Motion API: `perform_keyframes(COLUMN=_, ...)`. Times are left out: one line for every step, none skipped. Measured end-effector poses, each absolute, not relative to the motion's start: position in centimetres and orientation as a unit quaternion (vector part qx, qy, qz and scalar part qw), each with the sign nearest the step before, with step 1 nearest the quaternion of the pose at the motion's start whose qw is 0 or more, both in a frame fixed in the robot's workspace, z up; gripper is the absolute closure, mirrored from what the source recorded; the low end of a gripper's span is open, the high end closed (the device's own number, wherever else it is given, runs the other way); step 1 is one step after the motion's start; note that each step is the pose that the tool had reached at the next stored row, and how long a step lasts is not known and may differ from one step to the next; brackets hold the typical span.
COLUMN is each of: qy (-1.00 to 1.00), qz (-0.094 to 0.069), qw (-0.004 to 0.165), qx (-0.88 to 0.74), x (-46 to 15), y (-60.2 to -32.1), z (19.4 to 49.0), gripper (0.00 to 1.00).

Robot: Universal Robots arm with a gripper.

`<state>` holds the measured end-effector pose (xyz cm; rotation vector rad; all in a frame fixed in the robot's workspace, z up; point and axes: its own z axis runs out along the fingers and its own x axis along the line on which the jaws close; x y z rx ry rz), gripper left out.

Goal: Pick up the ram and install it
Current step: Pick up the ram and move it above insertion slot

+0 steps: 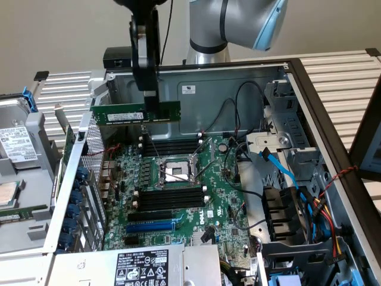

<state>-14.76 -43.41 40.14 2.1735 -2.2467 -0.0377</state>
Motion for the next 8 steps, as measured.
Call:
perform_keyframes(qy=-0.719, qz=-0.012, qw=0.007, qx=0.695, x=-13.3, y=-43.4, z=40.1, gripper=0.88)
perform_keyframes(qy=-0.72, qz=-0.013, qw=0.007, qx=0.694, x=-12.2, y=-43.2, z=39.9, gripper=0.88)
perform_keyframes(qy=-0.72, qz=-0.013, qw=0.007, qx=0.694, x=-11.8, y=-42.7, z=39.6, gripper=0.88)
perform_keyframes(qy=-0.72, qz=-0.014, qw=0.006, qx=0.694, x=-11.7, y=-42.5, z=39.5, gripper=0.88)
perform_keyframes(qy=-0.72, qz=-0.014, qw=0.006, qx=0.694, x=-11.6, y=-42.4, z=39.5, gripper=0.88)
perform_keyframes(qy=-0.72, qz=-0.014, qw=0.006, qx=0.694, x=-11.6, y=-42.2, z=39.4, gripper=0.88)
perform_keyframes(qy=-0.72, qz=-0.015, qw=0.005, qx=0.694, x=-11.5, y=-42.1, z=39.3, gripper=0.88)
perform_keyframes(qy=-0.72, qz=-0.015, qw=0.005, qx=0.694, x=-11.5, y=-41.9, z=39.2, gripper=0.88)
